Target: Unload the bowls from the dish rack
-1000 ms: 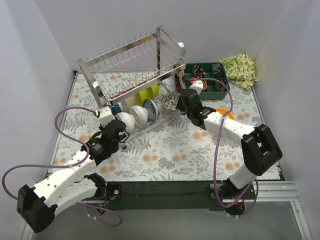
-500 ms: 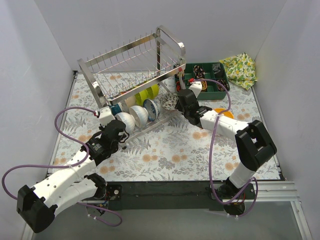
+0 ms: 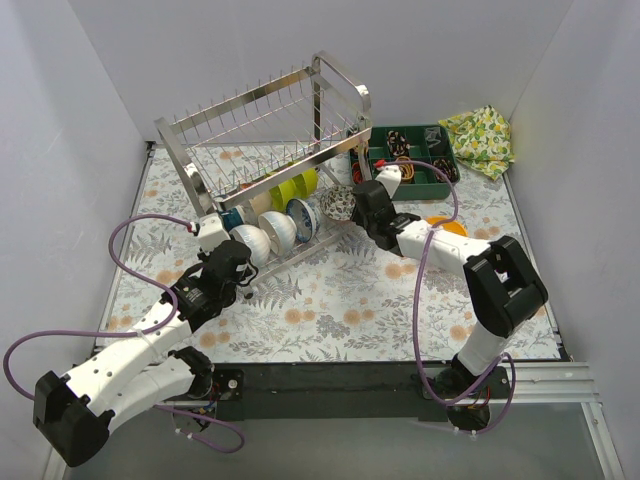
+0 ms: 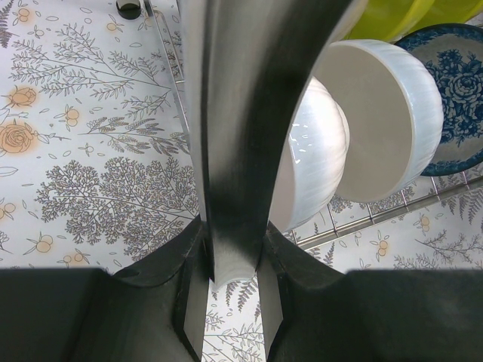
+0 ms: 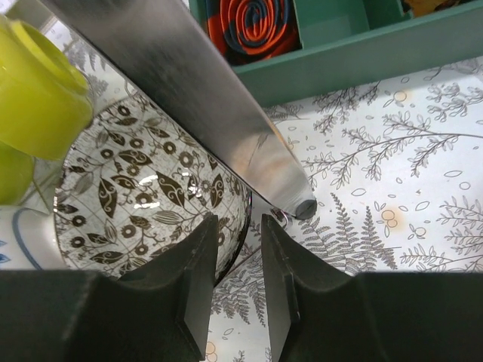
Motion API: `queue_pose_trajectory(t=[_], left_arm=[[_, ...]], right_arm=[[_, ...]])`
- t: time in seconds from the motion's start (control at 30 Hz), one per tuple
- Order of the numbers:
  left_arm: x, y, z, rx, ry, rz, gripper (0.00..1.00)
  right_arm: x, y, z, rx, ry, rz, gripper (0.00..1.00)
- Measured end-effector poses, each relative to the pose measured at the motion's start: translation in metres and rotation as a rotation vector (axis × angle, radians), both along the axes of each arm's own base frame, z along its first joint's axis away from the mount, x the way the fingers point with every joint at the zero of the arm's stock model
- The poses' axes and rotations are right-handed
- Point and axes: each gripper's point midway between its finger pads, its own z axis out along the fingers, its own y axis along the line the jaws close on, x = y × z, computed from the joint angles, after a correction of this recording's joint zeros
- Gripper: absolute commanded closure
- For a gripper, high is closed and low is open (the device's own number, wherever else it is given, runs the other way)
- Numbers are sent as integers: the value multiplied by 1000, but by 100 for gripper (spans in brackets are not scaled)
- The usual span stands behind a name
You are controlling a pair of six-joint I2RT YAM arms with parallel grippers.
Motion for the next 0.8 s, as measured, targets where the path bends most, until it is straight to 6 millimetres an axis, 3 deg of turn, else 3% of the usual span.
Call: queue_pose_trajectory(t=[0.13, 0.3, 0.6, 0.8], left_arm=[[0, 0, 0, 0, 0, 0, 98], [0, 0, 0, 0, 0, 0, 98], [-1, 0, 0, 0, -1, -2, 98], [-1, 0, 0, 0, -1, -2, 98]], right_arm=[[-2, 3, -15, -5, 35, 13, 70], [0, 5, -16, 16, 40, 9, 97], [-1, 3, -6, 32, 30, 10, 99], [-11, 1, 24, 45, -4, 40, 99]])
